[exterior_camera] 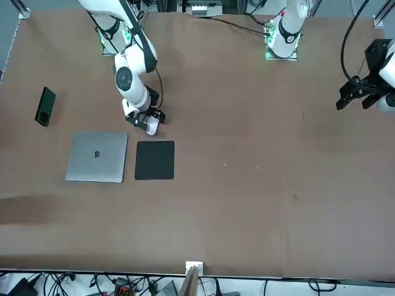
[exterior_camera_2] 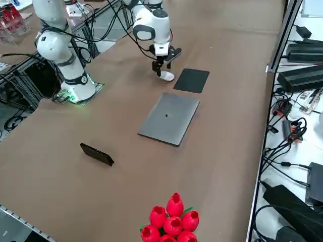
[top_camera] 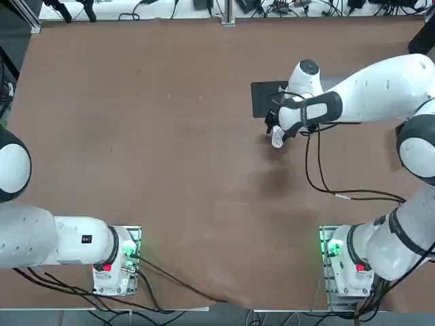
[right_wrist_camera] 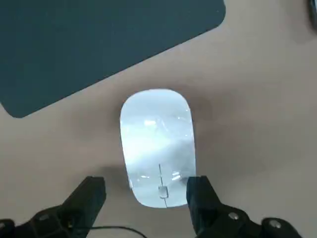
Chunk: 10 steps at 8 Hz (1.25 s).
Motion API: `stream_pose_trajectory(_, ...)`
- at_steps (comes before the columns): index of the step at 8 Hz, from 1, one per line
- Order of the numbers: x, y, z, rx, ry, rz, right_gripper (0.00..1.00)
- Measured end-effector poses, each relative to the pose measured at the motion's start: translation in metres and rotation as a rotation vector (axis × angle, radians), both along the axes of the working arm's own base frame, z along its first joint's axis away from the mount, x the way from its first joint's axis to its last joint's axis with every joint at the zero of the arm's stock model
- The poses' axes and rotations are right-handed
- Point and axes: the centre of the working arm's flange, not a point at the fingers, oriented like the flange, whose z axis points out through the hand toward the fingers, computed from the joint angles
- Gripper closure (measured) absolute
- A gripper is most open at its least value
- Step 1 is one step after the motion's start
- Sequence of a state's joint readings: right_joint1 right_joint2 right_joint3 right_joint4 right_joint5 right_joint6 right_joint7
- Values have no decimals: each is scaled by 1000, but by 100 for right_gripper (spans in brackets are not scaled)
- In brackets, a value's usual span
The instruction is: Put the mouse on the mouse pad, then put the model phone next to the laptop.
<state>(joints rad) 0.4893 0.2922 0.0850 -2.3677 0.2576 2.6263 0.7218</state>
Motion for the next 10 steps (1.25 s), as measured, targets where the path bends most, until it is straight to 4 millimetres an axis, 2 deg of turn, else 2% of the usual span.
stream_pose_trajectory(10,8,-15,-4,-34,-15,35,0)
